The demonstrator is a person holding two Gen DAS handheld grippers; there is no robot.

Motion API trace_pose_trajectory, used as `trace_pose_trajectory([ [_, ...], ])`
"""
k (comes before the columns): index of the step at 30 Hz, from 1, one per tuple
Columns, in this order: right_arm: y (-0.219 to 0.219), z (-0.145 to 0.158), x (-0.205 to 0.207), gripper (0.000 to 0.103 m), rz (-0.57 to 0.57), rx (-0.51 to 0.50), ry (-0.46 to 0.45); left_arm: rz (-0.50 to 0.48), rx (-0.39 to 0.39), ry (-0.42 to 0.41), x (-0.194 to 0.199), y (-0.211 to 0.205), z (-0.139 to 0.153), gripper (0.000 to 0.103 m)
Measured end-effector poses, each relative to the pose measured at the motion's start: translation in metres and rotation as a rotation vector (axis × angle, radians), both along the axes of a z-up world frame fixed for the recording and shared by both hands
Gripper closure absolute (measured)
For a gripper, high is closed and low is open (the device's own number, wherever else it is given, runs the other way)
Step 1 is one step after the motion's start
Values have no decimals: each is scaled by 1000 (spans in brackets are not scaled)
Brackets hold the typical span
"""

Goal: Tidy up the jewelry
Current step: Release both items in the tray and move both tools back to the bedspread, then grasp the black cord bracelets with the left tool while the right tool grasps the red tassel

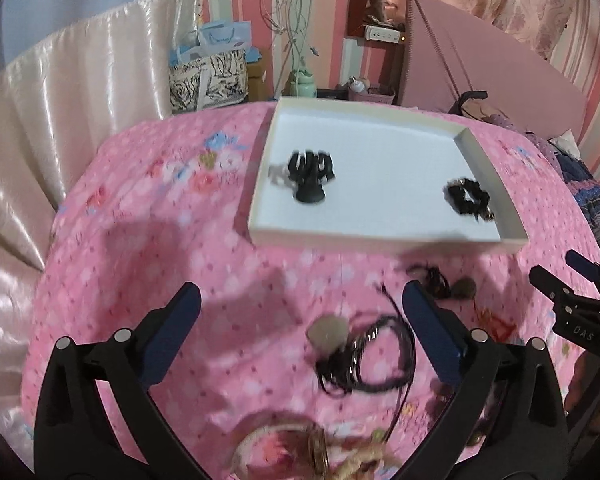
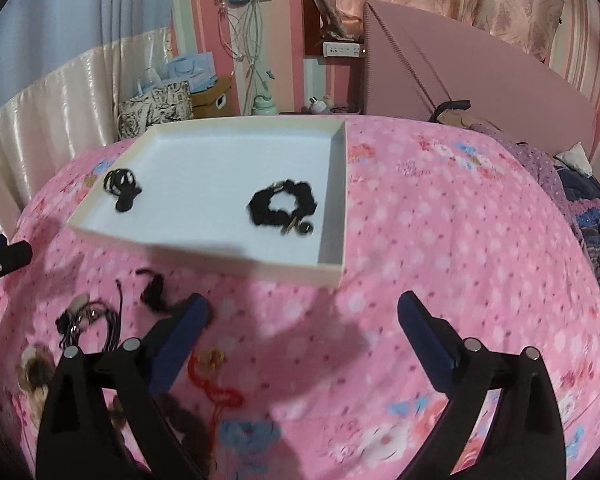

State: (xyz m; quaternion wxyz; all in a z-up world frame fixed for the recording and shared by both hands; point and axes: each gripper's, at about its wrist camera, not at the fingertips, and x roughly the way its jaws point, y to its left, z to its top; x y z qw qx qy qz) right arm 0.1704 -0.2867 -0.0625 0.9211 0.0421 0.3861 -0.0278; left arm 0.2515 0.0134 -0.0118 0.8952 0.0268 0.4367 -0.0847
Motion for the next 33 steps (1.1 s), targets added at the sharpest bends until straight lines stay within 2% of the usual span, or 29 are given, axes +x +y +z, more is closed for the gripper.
trace_pose_trajectory([
  [7,7,-14,-5,7,59,41,26,-53,39,35,-10,-13,-25,3],
  [14,29,-28,-5,8,120,-44,78,-96,98,69,-14,-30,-40,4],
  [16,32,-33,-4,10,135,-48,96,-98,117,86,-14,-33,-46,8],
  [18,35,-38,-3,20,144,-57,119,-101,135,103,-13,-35,-50,21],
  [20,37,-41,-2,23,151,-63,133,-105,158,124,-12,-37,-55,28],
  [22,39,-42,-3,31,155,-69,137,-98,185,138,-11,-38,-59,34],
  [24,39,-43,-3,46,159,-66,144,-91,203,151,-9,-37,-63,47],
  [27,37,-46,-1,59,167,-47,156,-89,177,188,-5,-32,-66,58],
  [29,37,-46,-1,65,170,-44,156,-85,173,188,-4,-30,-65,64],
  [30,38,-46,-1,71,171,-43,154,-83,171,187,-3,-29,-64,70],
  [33,38,-45,-1,79,174,-43,150,-77,159,188,-2,-24,-62,72],
])
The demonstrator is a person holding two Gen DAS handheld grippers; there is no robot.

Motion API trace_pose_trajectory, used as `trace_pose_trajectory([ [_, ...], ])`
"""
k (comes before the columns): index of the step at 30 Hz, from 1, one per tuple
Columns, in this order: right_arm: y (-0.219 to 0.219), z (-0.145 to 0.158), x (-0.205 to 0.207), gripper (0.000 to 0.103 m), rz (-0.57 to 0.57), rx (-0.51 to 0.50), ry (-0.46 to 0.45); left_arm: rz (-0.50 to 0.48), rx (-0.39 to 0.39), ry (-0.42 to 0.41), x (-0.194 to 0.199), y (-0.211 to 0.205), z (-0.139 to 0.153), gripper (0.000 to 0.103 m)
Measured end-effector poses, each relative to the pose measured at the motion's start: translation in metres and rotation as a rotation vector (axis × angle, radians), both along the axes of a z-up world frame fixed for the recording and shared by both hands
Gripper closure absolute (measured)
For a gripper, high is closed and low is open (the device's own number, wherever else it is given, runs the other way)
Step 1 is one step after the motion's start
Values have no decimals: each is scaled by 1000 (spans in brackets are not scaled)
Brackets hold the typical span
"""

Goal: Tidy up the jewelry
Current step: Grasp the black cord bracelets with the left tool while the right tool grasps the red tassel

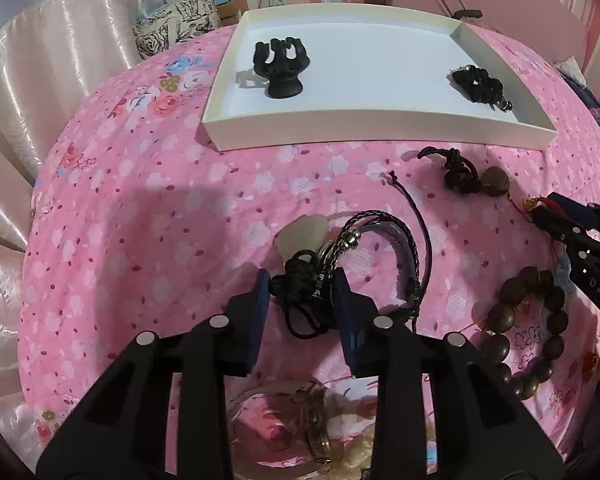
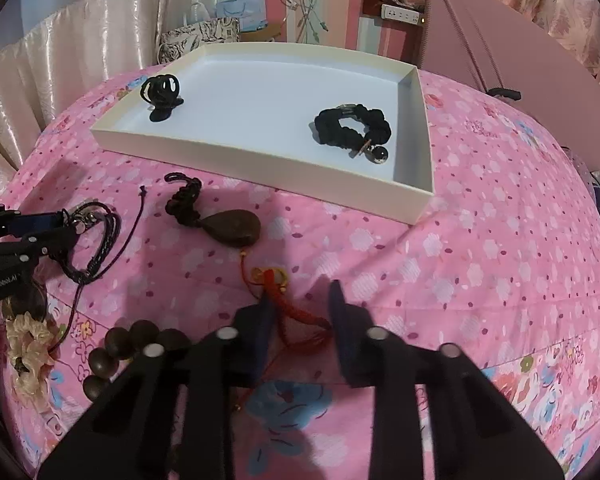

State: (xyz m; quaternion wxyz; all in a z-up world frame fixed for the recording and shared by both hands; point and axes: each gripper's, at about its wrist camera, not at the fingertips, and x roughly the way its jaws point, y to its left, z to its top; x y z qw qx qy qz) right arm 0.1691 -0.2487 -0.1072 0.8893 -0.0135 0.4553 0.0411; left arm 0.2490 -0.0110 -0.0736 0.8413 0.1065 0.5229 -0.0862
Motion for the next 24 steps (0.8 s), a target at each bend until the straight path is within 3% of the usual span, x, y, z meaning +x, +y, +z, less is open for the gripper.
trace_pose_trajectory([
  [11,-1,4,0,94,7,5,-23,41,-34,-25,4,15,9,74],
  [24,-5,19,-5,98,9,30,-98,84,-122,-133,-5,34,38,77],
])
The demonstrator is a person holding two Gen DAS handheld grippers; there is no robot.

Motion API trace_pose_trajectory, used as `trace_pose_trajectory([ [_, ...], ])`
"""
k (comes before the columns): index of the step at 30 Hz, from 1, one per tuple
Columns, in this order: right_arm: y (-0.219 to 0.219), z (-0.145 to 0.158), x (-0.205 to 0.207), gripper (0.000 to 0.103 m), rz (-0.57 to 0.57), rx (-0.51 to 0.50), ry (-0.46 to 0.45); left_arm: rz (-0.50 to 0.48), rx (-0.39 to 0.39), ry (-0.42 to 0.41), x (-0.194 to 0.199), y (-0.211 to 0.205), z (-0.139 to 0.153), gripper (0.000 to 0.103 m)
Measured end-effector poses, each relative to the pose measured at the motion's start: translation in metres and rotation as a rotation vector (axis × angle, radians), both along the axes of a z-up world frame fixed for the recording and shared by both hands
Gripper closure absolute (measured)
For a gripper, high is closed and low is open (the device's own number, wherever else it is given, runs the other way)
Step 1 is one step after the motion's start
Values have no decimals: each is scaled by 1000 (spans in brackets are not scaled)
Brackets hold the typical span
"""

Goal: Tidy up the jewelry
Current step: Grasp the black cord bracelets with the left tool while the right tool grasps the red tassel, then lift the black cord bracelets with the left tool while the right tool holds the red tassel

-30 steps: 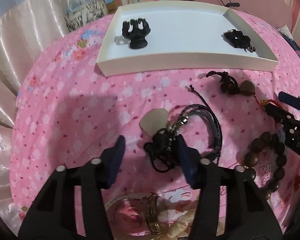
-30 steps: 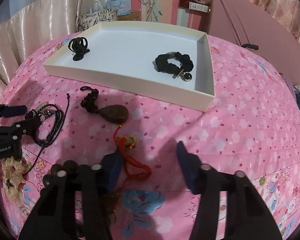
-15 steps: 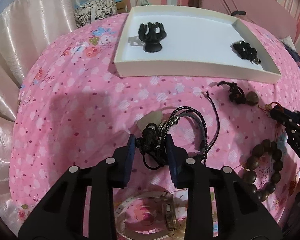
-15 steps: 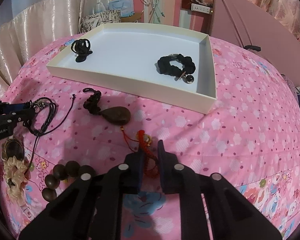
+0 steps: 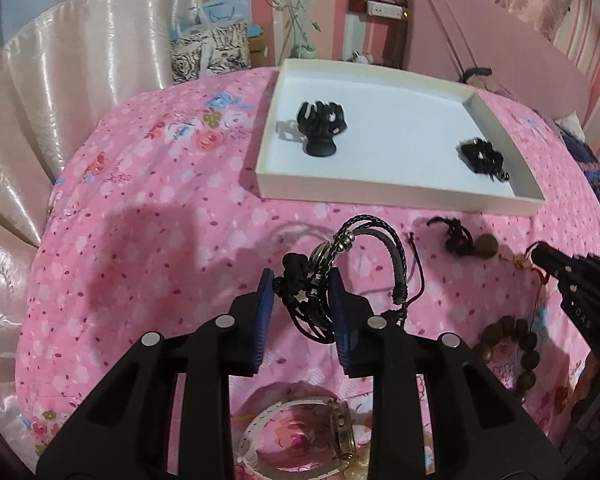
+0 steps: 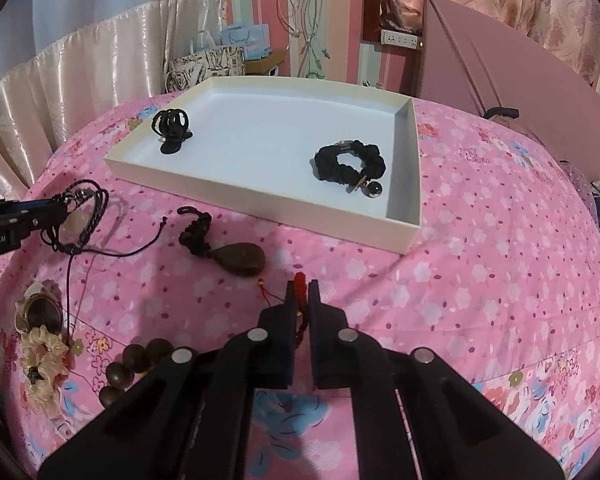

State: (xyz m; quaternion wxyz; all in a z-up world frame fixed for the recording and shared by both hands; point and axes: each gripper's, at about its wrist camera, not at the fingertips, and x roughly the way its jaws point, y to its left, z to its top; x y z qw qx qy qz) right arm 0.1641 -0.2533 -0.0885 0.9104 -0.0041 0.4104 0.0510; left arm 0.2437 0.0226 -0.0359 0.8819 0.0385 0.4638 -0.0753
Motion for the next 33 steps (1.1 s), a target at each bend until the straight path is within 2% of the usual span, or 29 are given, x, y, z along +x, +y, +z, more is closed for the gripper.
trace_pose_trajectory([
  [6,-3,6,-2,98,-10,19,-34,25,-28,-21,-1,10,5,77],
  [16,-13,25,-8,98,-35,51,-107,9,-72,-85,-9,8,22,77],
  [19,-14,23,-6,98,-37,56,-99,13,-69,-75,-7,9,20,77],
  [28,-9,12,-1,98,-19,59,-61,22,7,22,16,4,-17,77],
  [33,-9,10,-1,98,-15,62,-55,20,11,27,17,4,-20,76],
])
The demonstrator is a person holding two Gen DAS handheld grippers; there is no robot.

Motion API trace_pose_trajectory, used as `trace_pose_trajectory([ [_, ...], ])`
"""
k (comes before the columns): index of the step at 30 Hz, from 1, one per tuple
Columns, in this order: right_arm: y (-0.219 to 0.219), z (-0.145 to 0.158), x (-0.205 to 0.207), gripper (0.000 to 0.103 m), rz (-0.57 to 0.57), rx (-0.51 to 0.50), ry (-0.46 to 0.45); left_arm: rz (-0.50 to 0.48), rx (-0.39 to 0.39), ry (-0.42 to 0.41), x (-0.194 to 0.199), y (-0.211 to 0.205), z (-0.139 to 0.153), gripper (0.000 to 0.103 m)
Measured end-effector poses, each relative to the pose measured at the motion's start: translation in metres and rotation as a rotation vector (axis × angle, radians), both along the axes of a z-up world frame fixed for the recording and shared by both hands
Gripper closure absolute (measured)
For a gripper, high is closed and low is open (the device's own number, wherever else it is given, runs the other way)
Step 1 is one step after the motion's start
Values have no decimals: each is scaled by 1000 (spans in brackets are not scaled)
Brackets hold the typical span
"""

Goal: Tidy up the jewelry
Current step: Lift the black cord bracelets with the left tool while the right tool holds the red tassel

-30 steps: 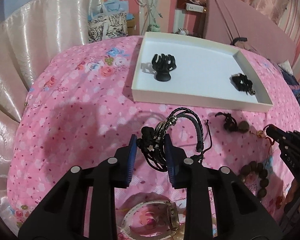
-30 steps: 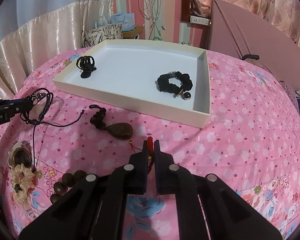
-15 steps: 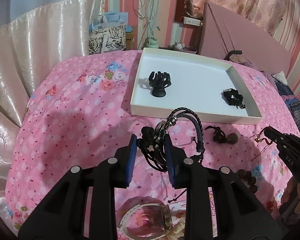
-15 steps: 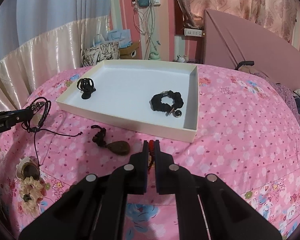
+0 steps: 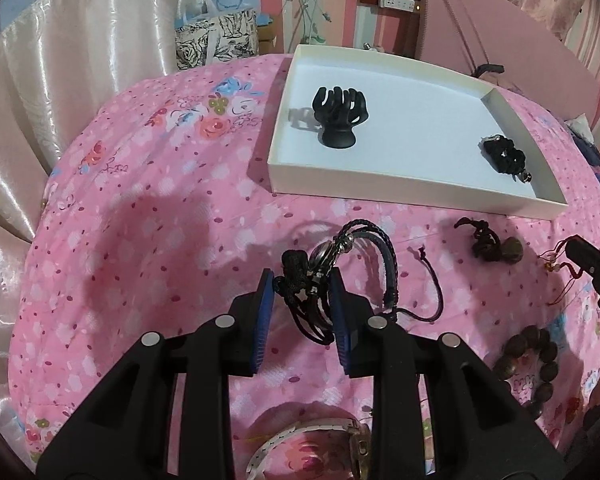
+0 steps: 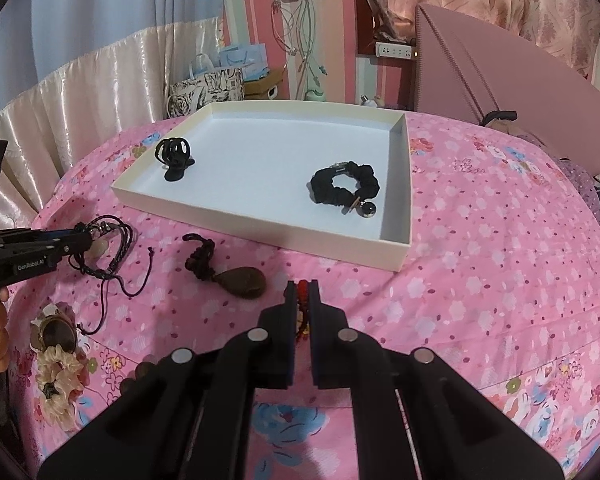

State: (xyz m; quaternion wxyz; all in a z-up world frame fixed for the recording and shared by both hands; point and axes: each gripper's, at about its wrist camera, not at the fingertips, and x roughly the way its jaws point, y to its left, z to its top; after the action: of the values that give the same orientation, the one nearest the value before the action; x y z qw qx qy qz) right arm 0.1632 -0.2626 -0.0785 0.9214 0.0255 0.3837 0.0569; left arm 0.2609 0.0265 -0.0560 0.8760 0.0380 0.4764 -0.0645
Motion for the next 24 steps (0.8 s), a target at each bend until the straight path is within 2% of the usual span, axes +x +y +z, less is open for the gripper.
trace_pose_trajectory([
  [7,1,-1,0,98,3,-1,2,6,-13,7,1,3,-1,75],
  [24,2,-2,-1,98,7,4,11,4,-48,-37,-8,7,15,75],
])
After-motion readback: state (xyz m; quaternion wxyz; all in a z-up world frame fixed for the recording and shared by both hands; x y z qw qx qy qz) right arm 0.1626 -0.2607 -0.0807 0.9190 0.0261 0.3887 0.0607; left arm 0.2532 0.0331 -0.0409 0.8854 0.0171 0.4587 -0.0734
